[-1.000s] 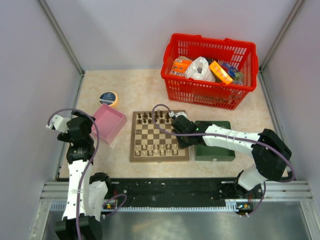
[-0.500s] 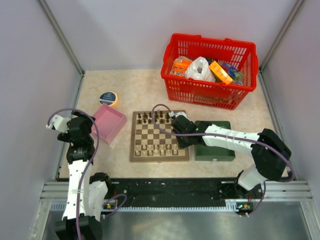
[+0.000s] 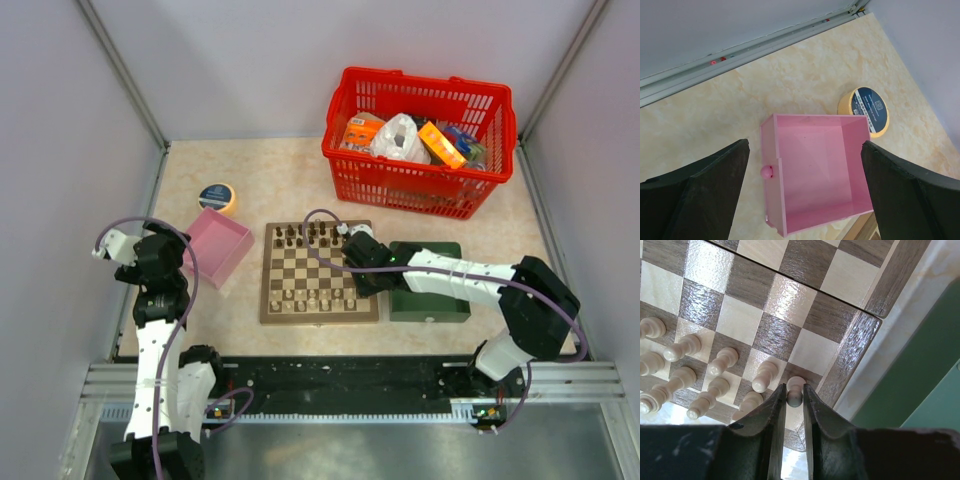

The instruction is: Set up the chess pieces on the board

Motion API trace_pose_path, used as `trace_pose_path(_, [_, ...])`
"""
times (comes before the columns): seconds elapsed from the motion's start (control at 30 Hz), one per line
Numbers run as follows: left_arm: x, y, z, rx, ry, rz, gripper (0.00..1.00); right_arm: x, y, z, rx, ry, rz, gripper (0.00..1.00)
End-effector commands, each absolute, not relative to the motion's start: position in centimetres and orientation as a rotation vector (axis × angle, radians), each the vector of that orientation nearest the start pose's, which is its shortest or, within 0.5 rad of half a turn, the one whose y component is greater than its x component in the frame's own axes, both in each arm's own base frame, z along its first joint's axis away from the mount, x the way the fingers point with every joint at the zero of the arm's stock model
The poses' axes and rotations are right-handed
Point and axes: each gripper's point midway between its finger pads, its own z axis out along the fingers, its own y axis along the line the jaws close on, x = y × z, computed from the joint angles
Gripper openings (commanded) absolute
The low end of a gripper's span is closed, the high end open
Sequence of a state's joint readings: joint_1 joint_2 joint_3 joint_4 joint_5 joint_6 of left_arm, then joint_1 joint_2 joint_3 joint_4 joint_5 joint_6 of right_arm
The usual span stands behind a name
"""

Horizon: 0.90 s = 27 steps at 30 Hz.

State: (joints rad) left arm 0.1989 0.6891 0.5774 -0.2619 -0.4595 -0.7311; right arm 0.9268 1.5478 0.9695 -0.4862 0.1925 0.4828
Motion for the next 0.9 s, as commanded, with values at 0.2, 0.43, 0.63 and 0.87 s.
trace_pose_path(0.2, [26.8,10.9,20.2,-1.102,1.517,0.075,0.99,22.4,26.4,6.3,-0.488,2.541,0.247,0.25])
trace_pose_path(0.43, [26.8,10.9,20.4,-1.1,1.513,0.072,0.99,22.5,26.6,9.2,-0.469,2.488,0.298,0.33])
trace_pose_path(0.63, [26.9,10.9,20.4,-1.1,1.516,0.071,0.99,23.9,24.0,13.9,-0.377,2.366,0.222,0.41])
trace_pose_path(0.87, [26.9,10.8,20.6,-1.099,1.51,0.064,0.99,26.3,17.5,14.3,-0.137,2.369,0.175,0.44])
